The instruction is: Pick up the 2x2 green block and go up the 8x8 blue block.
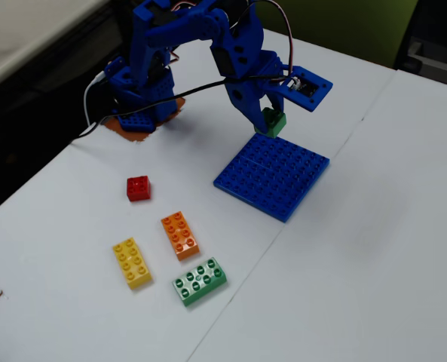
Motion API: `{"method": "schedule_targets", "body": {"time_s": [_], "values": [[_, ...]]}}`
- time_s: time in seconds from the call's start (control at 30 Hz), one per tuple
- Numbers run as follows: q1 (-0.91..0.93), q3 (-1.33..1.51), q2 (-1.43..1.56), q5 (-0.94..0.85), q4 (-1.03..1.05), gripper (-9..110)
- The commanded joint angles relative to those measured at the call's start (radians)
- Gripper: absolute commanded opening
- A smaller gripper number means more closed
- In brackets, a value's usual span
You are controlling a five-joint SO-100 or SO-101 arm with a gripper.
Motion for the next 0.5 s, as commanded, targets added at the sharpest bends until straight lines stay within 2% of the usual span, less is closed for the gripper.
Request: {"method": "schedule_targets", "body": {"time_s": [0.0, 0.47], "values": [[-0.003, -0.025, 0.011, -0.005, 0.006, 1], [-0.005, -0.025, 0.009, 0.005, 0.006, 1]]}}
